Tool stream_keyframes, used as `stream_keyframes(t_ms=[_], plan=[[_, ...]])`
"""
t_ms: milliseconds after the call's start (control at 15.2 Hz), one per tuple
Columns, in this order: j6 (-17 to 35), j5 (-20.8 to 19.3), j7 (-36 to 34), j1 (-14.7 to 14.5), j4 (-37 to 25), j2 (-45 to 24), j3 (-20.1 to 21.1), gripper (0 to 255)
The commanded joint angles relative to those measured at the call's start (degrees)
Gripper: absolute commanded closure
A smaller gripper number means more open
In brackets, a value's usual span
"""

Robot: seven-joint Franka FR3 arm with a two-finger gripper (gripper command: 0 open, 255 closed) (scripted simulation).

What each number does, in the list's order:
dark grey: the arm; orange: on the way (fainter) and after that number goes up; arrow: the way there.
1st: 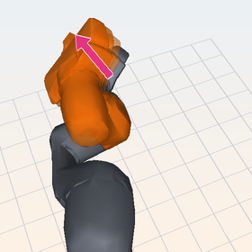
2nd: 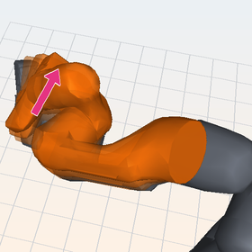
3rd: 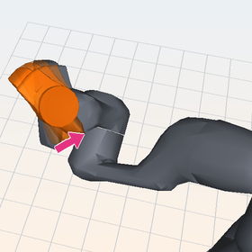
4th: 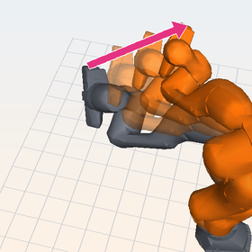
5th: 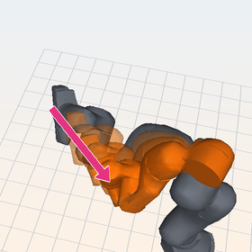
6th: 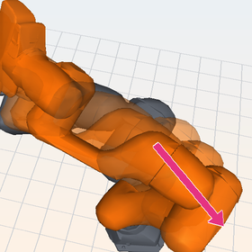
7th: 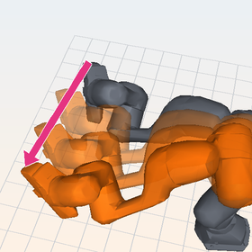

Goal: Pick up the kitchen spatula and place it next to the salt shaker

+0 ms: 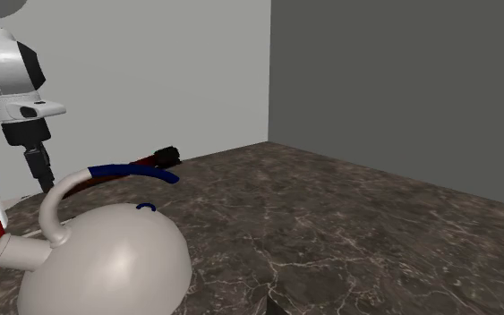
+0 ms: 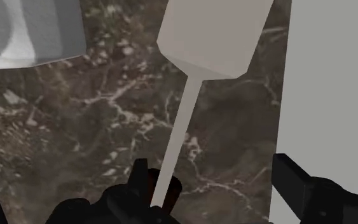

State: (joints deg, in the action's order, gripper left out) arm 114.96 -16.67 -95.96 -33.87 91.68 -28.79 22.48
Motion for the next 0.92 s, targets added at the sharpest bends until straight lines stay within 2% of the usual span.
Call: stream_keyframes(t_ms=[0, 66, 330, 858], plan=[[3.5, -0.08, 0.0, -0.03, -0.14, -0.86, -0.15, 0], [3.67, 0.06, -0.02, 0.4, 0.87, -0.06, 0.23, 0], [-2.27, 1.4, 0.87, 0.54, -2.69, 2.49, 1.23, 0], [-2.31, 1.19, 0.75, 0.88, -2.7, 2.42, 1.66, 0]])
